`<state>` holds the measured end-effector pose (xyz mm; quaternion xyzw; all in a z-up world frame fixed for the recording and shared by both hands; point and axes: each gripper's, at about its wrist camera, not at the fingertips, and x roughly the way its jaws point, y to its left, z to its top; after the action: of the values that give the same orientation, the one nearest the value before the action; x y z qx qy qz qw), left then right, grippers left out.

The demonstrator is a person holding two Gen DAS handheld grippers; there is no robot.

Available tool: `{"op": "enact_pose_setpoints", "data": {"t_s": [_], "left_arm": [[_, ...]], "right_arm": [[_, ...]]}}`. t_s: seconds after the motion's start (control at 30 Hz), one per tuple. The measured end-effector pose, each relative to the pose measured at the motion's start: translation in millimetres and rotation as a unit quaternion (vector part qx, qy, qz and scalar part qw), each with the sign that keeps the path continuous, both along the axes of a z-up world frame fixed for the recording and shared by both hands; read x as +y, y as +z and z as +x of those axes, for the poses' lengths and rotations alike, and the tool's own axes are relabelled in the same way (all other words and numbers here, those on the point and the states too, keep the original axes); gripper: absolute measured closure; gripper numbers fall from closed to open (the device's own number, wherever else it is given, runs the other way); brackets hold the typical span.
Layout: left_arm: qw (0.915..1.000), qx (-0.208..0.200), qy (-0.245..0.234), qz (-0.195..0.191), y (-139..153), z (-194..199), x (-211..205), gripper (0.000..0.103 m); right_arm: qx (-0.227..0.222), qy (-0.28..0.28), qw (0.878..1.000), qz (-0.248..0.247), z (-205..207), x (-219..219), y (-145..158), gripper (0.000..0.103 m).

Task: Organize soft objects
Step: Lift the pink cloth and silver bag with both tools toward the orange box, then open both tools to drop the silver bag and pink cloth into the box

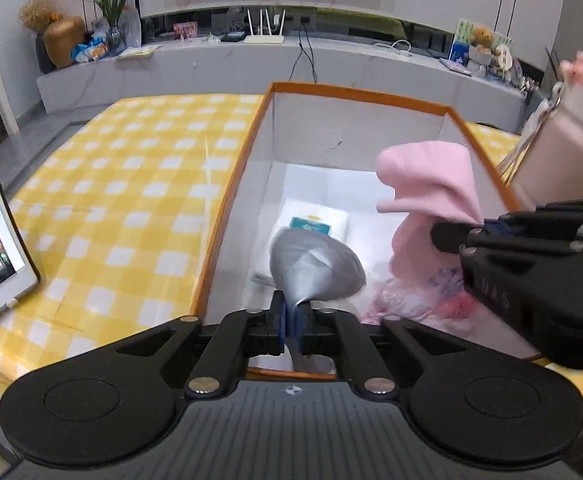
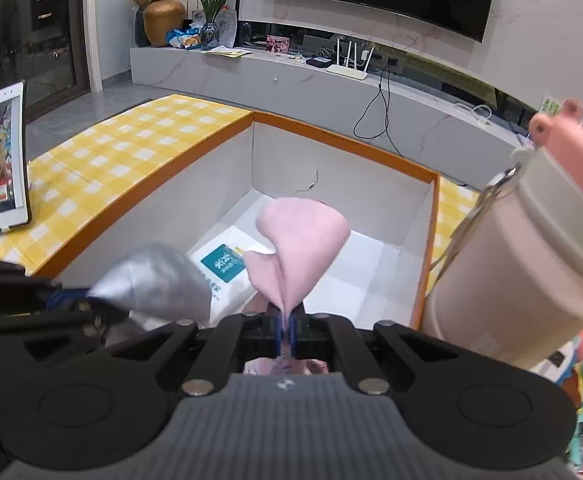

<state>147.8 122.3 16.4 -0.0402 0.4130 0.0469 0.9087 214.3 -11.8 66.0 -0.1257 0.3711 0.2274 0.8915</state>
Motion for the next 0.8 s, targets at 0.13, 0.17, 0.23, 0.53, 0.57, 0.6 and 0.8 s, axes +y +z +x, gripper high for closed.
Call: {"op": "enact_pose_setpoints", "data": {"t_s": [0.13, 0.17, 0.23, 0.53, 0.57, 0.6, 0.8], "left_arm": [[0.9991, -0.015, 0.015, 0.036, -4, -2, 0, 0.077], [0.9989, -0.018, 0.015, 0.041, -3, -2, -1, 0.070], [0.9990, -0.024, 0.006, 0.038, -1, -2, -3, 0.038], [0.9957, -0.071, 0.004, -0.059, 11, -8, 8, 0.006], [0.9952, -0.076, 0.006, -0.061, 12, -9, 10, 0.006], [0.9949, -0.083, 0.010, -0.056, 14, -11, 11, 0.005], [0.9913, -0.087, 0.012, -0.098, 14, -8, 24, 0.005]], "right_arm": [[0.024, -0.012, 1.000, 0.009, -3, -4, -16, 0.103], [0.027, -0.014, 1.000, 0.008, -8, -4, -17, 0.103], [0.030, -0.014, 0.999, 0.009, -8, -5, -22, 0.103], [0.024, -0.004, 1.000, 0.000, -16, -6, -24, 0.102], [0.024, -0.003, 1.000, 0.001, -16, -7, -24, 0.102], [0.024, -0.003, 1.000, 0.001, -16, -8, -24, 0.102], [0.012, -0.005, 1.000, -0.005, -16, -5, -24, 0.098]]}}
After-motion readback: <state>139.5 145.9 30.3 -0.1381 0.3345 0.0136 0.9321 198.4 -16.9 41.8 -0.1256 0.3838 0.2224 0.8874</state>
